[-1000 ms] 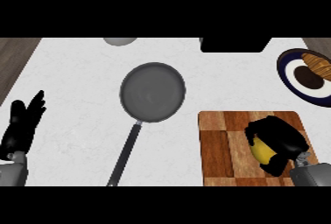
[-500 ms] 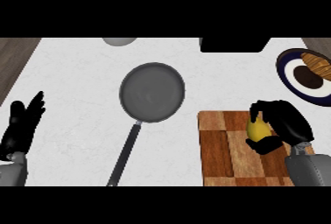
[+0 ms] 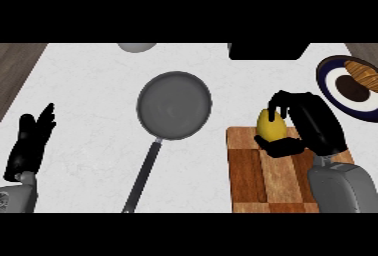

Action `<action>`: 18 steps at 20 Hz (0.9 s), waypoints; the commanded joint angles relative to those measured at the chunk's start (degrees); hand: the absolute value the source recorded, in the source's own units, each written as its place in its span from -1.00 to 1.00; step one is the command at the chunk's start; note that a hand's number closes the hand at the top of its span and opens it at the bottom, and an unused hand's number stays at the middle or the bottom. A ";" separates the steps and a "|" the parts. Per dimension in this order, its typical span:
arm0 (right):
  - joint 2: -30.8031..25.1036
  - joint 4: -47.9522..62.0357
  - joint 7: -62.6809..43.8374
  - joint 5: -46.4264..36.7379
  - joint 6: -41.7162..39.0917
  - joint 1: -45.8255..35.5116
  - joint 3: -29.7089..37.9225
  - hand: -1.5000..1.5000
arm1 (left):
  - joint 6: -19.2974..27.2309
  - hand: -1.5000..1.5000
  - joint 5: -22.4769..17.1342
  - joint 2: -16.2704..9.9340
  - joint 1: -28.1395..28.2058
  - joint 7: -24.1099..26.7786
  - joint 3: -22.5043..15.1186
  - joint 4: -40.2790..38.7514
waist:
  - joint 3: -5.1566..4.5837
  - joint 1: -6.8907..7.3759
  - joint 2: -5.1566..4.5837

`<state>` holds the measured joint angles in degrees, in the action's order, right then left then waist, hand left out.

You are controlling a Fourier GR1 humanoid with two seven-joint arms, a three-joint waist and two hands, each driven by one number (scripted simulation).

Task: Pick the lemon from the cutting board and place it in the pan

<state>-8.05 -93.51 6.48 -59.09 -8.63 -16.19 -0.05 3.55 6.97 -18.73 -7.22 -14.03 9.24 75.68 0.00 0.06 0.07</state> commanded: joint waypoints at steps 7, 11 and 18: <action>7.92 17.03 -13.48 4.09 6.60 -17.89 -4.65 1.00 | -1.41 0.00 0.19 0.02 -1.73 -0.35 0.37 -0.60 | 0.00 1.10 -0.34; 8.00 24.85 -14.02 11.17 8.58 -25.20 -3.53 1.00 | -1.75 0.00 0.52 -0.03 0.76 0.80 0.52 0.33 | 0.01 1.32 -0.29; 8.04 50.52 -13.99 18.79 24.41 -36.16 -10.35 1.00 | 0.28 0.00 2.69 2.19 -4.74 0.78 -1.01 -4.01 | 0.00 2.68 -0.95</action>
<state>-0.14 -55.15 -7.75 -44.01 9.85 -46.05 -8.50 2.73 8.62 -17.46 -9.43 -13.81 8.63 74.25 0.01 2.07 -0.52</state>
